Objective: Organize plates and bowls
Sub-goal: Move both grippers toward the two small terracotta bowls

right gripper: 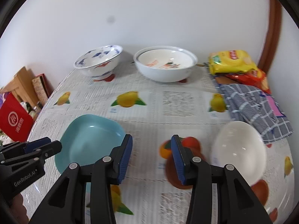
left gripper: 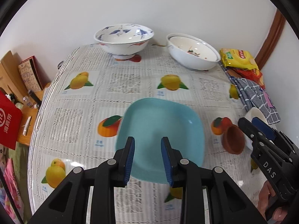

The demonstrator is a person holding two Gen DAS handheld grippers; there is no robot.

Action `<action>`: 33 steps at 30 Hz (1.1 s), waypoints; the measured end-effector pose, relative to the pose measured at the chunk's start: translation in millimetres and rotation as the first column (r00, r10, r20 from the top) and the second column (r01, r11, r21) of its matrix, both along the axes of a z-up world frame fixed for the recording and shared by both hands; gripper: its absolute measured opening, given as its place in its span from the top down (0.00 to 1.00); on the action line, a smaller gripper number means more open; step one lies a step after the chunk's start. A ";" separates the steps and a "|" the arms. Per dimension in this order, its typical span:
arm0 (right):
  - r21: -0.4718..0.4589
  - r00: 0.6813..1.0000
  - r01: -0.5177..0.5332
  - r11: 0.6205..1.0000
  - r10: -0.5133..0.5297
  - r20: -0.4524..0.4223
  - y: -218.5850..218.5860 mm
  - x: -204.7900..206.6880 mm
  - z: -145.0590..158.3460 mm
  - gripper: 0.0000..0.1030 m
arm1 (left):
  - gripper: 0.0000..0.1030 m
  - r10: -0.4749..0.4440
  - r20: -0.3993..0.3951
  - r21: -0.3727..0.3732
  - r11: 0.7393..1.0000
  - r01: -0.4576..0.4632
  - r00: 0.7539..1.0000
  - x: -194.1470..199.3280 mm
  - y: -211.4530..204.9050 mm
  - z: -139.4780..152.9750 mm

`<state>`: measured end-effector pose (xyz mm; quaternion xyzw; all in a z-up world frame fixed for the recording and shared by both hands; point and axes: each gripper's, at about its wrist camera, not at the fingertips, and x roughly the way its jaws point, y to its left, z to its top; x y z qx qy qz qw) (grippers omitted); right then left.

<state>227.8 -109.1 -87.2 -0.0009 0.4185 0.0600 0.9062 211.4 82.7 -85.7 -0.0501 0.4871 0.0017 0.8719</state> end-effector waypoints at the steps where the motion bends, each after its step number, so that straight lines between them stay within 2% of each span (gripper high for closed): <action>1: 0.000 1.000 0.012 1.000 -0.012 0.003 -9.0 -3.7 2.1 0.58 | 0.73 -0.010 0.003 0.002 1.000 0.010 1.000 -0.8 -6.7 1.6; 8: -0.042 0.985 0.171 0.984 -0.169 0.041 -91.0 -34.4 11.9 0.58 | 0.73 -0.088 0.048 -0.002 0.996 0.089 0.995 -10.6 -60.4 15.7; 17: -0.022 0.947 0.315 0.949 -0.316 -0.055 -185.1 -67.7 -2.0 0.58 | 0.73 -0.163 0.055 0.011 0.987 0.162 0.985 -17.8 -117.2 16.3; 21: 0.026 0.936 0.336 0.941 -0.331 -0.122 -210.6 -77.3 -15.5 0.57 | 0.73 -0.163 0.051 0.024 0.987 0.162 0.985 -18.3 -130.4 10.4; 29: 0.044 0.923 0.367 0.929 -0.359 -0.137 -228.0 -84.7 -41.9 0.58 | 0.70 -0.167 0.000 -0.001 0.986 0.167 0.986 -9.8 -143.7 -6.1; 33: 0.062 0.921 0.369 0.927 -0.357 -0.154 -231.1 -81.4 -55.3 0.58 | 0.65 -0.176 -0.030 -0.009 0.984 0.176 0.984 -1.6 -150.1 -16.5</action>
